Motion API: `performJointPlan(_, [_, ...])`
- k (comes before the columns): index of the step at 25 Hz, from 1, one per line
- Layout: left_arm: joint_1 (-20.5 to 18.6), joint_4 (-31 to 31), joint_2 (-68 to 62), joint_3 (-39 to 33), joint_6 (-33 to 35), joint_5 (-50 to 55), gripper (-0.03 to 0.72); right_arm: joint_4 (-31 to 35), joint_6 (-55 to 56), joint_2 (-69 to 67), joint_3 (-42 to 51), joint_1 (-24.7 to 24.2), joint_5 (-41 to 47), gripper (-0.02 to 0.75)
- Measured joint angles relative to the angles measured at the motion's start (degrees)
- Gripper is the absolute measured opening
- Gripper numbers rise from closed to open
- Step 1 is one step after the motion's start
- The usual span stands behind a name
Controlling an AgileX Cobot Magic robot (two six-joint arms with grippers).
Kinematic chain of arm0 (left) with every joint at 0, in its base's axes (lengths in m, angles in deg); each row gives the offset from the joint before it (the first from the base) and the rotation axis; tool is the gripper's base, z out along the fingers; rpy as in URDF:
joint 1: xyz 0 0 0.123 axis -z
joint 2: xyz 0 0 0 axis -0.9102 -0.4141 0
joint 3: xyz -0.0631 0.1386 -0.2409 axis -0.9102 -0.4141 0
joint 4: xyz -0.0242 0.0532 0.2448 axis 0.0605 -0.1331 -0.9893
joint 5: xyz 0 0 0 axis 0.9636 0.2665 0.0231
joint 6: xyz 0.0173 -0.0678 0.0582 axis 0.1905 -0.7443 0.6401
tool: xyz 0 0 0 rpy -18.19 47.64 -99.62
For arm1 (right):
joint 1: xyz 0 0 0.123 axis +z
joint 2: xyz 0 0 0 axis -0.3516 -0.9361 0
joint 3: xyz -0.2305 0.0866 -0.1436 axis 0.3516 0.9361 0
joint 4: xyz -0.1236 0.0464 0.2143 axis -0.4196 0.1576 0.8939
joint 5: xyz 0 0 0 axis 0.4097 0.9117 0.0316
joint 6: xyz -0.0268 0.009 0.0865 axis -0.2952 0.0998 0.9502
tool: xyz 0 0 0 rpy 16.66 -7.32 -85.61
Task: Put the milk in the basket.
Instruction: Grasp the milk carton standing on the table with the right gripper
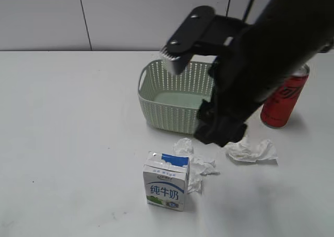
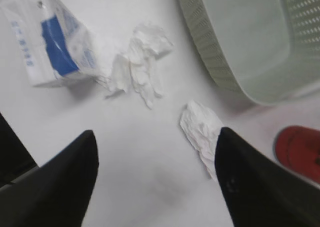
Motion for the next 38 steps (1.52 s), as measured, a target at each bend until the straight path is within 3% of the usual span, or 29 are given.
performJointPlan(10, [0.0, 0.0, 0.0, 0.0, 0.0, 0.0, 0.462, 4.69, 0.0, -16.11, -11.71, 7.68, 3.98, 0.586])
performJointPlan(22, [0.0, 0.0, 0.0, 0.0, 0.0, 0.0, 0.462, 5.83, 0.0, -24.88, -11.89, 8.38, 4.32, 0.585])
performJointPlan(25, [0.0, 0.0, 0.0, 0.0, 0.0, 0.0, 0.462, 5.98, 0.0, -25.66, -11.89, 8.38, 4.75, 0.516])
performJointPlan(29, [0.0, 0.0, 0.0, 0.0, 0.0, 0.0, 0.462, 6.11, 0.07, -25.66, -13.57, 8.38, 7.16, 0.288])
performJointPlan(38, [0.0, 0.0, 0.0, 0.0, 0.0, 0.0, 0.462, 5.22, 0.07, -25.66, -28.48, 8.52, 19.02, 0.293])
